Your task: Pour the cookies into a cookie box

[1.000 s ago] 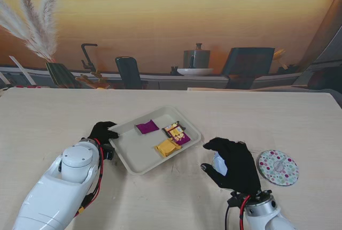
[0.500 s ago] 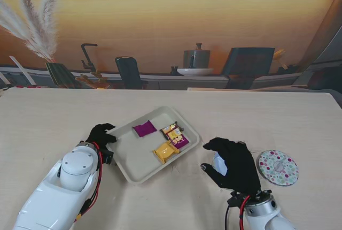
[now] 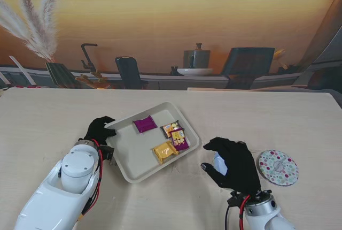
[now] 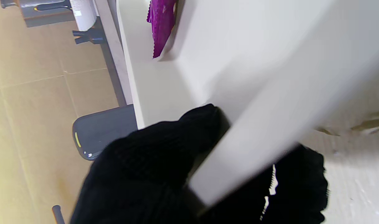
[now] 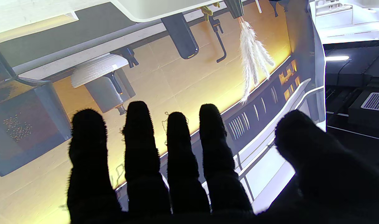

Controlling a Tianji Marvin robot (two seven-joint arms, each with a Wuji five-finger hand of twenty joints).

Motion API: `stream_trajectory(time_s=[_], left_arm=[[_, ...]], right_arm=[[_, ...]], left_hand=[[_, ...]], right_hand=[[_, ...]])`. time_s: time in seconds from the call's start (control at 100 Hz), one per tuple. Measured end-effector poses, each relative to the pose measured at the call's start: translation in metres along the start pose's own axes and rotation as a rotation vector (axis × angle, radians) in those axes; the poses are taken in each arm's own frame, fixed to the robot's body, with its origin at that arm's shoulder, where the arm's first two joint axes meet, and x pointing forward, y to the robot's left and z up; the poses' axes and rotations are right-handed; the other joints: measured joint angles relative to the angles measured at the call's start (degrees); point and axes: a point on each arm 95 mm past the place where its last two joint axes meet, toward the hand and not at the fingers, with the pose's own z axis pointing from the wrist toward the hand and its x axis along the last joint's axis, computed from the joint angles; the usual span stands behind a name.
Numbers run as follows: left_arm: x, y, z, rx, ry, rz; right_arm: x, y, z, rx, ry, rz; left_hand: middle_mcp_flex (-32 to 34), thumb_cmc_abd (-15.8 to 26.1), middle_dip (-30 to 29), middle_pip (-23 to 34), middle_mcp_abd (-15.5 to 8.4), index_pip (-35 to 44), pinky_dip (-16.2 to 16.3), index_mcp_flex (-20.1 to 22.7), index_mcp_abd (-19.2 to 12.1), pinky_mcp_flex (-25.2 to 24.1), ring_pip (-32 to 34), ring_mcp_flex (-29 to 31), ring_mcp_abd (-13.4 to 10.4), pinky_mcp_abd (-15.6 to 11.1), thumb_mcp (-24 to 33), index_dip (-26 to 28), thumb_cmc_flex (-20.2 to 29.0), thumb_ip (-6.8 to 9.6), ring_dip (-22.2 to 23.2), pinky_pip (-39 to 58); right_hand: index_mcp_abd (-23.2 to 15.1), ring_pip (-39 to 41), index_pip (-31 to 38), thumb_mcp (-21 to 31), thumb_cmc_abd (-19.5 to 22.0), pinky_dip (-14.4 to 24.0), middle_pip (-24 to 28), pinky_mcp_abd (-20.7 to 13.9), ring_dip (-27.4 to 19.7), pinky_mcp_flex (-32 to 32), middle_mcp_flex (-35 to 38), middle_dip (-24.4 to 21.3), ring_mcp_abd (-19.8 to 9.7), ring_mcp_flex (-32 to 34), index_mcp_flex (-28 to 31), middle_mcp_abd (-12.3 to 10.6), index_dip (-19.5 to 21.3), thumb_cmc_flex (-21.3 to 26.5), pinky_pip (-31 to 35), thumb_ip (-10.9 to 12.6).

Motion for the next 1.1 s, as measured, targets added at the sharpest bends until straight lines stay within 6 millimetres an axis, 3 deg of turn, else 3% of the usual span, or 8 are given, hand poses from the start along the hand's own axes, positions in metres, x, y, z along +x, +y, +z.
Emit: stream_trajectory(time_s=[0.24,1.1], left_arm=[[0.011,0.0,-0.006,0.049,0.059,-0.03],[0.03,-0.002,-0.021,0.075,0.137,-0.196]], right_arm=[[0.0,0.0,0.0,-0.001,-0.003,-0.002],[0.0,0.001,0.0,-0.01,-0.008,-0.009]], left_hand=[[-0.02,-0.66,0.71,1.17,0.0,3.52,2.74,0.0,-1.47,1.43,1.78,-0.04,0.09,0.08,-0.04,2.87,0.0,-0.63,0.76,1.31],[0.02,-3.72,1.39,3.62,0.0,11.42,5.11,1.71,-3.46,6.05,3.12,-0.13,0.6,0.73,1.75,7.25,-0.76,-0.66,2.33,2.24]], right_hand=[[0.0,0.0,0.0,0.06,0.0,0.0,0.0,0.0,0.0,-0.05,0.0,0.0,0.0,0.0,0.0,0.0,0.0,0.0,0.0,0.0],[0.0,-0.02,0.0,0.09,0.0,-0.1,0.07,0.0,0.0,-0.07,0.6,0.48,0.0,0.0,0.01,0.15,0.0,0.0,0.0,0.0]])
